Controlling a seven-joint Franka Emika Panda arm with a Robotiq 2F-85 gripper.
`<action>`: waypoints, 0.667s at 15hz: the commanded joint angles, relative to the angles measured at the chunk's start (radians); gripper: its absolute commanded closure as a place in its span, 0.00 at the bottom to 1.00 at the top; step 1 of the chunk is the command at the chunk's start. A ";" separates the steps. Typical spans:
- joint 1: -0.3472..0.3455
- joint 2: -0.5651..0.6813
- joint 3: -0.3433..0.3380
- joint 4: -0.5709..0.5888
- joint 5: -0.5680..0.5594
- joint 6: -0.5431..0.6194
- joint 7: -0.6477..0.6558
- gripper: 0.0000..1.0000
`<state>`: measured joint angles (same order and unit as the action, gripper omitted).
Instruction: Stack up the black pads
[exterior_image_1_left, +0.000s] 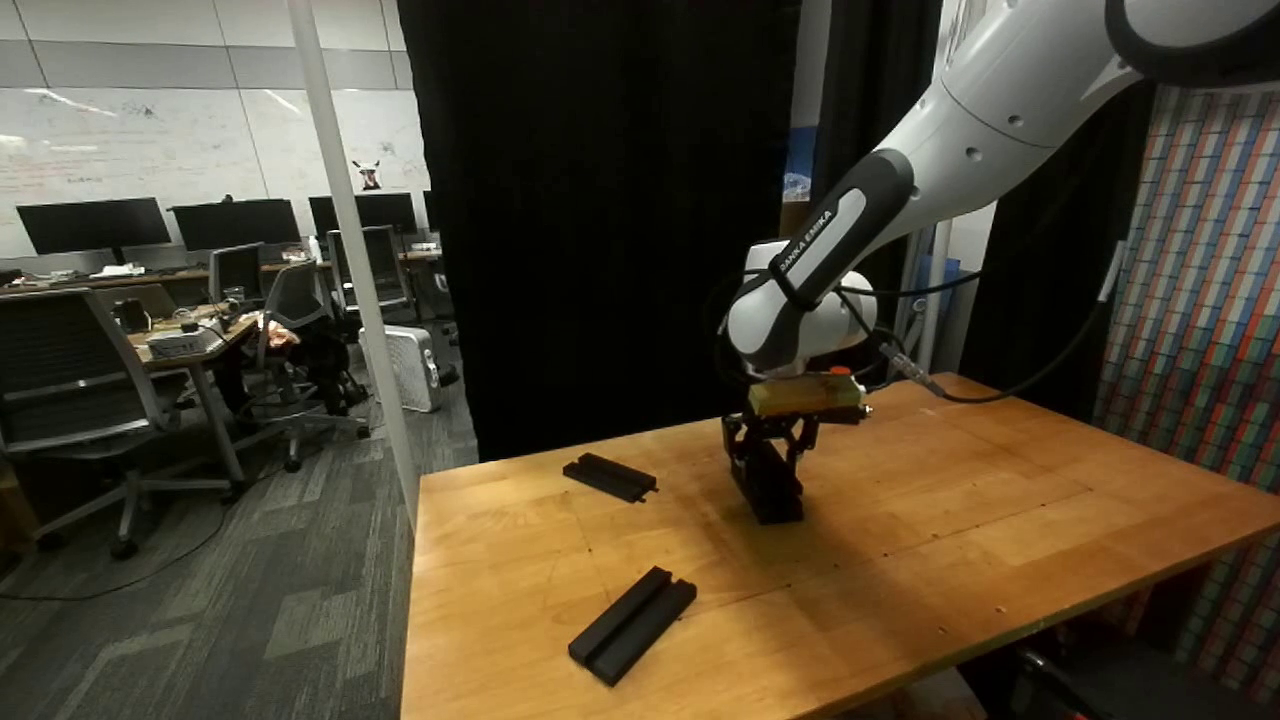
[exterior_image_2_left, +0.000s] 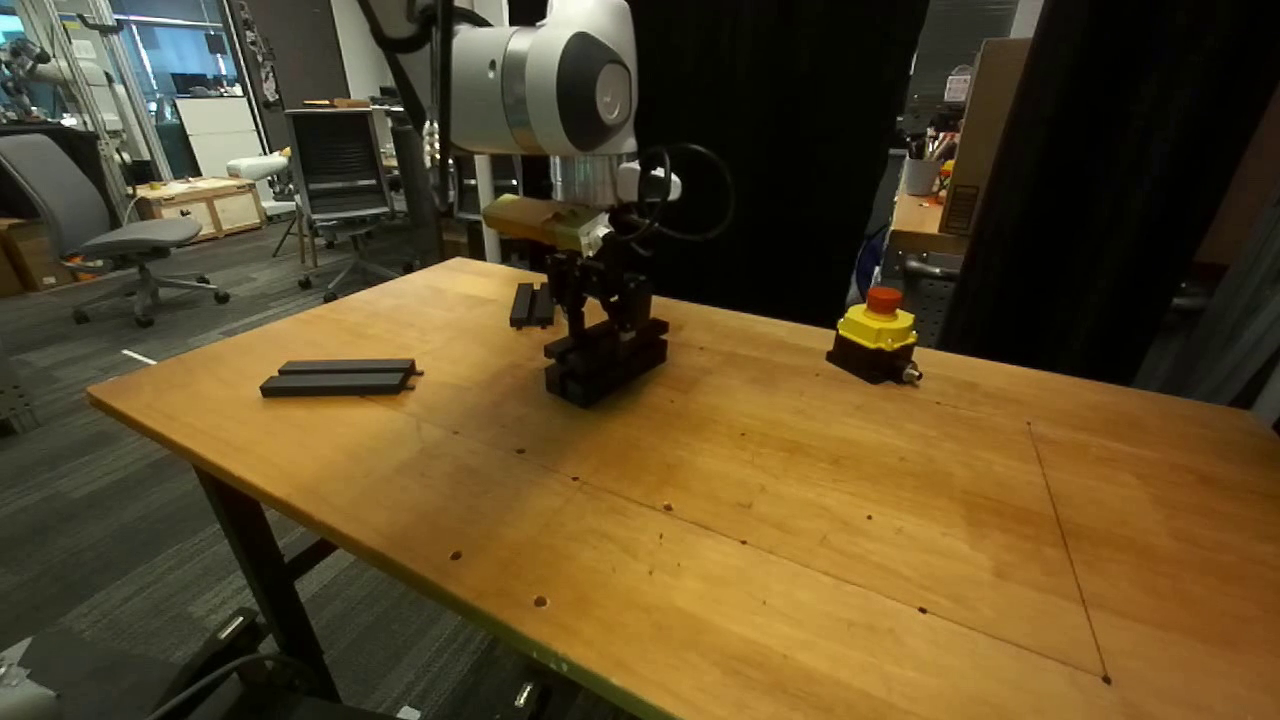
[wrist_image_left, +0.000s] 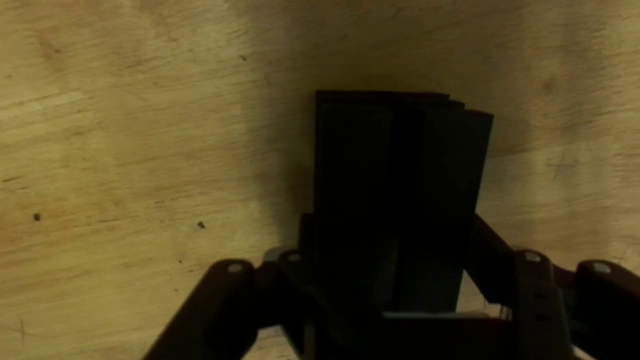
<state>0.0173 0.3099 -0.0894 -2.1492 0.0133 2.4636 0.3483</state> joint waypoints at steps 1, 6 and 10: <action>0.005 -0.037 0.005 -0.033 0.007 0.019 0.011 0.54; 0.005 -0.034 0.008 -0.033 0.010 0.020 0.012 0.54; 0.003 -0.032 0.008 -0.028 0.015 0.017 0.010 0.54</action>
<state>0.0174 0.3099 -0.0843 -2.1565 0.0171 2.4638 0.3484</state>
